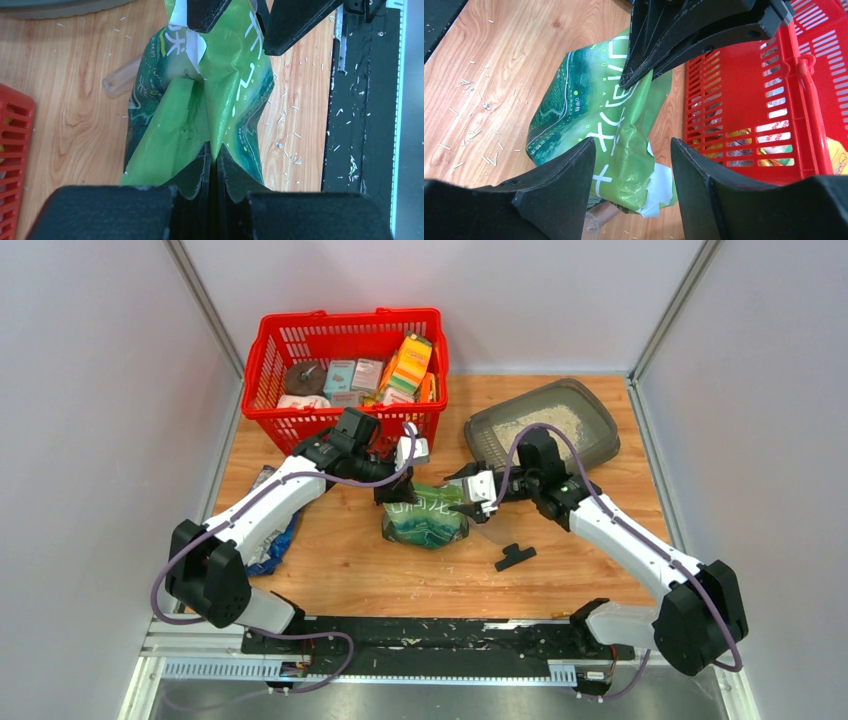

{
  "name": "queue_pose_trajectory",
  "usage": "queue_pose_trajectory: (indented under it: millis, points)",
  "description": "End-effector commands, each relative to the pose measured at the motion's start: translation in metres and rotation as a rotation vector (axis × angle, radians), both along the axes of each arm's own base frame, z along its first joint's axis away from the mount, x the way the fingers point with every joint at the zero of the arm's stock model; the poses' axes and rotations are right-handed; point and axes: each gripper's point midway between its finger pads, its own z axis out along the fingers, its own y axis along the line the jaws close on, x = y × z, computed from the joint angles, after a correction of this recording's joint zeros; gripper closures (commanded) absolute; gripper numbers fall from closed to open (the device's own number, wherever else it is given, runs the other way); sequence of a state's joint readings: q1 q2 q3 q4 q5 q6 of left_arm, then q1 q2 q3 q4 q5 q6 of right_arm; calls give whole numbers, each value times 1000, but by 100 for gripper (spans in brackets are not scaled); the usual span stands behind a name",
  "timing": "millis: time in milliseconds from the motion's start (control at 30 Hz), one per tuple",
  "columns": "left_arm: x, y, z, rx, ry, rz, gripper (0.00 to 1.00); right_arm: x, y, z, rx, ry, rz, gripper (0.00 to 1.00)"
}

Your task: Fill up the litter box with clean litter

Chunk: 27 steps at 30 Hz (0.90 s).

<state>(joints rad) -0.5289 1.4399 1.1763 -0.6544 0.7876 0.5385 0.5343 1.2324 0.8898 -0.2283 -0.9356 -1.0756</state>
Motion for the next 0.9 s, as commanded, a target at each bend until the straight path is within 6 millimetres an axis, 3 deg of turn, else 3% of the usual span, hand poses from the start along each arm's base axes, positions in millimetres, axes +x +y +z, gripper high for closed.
queue_pose_trajectory:
  millis: [0,467,867]
  points:
    - [-16,-10,14,-74,53,-47,89,-5,7,18,53,-125,78,38]
    - [-20,-9,19,-101,110,-32,90,-5,2,-25,-14,-64,59,43]
    - [-16,-5,19,-126,133,9,91,12,5,-38,-4,160,-101,46]
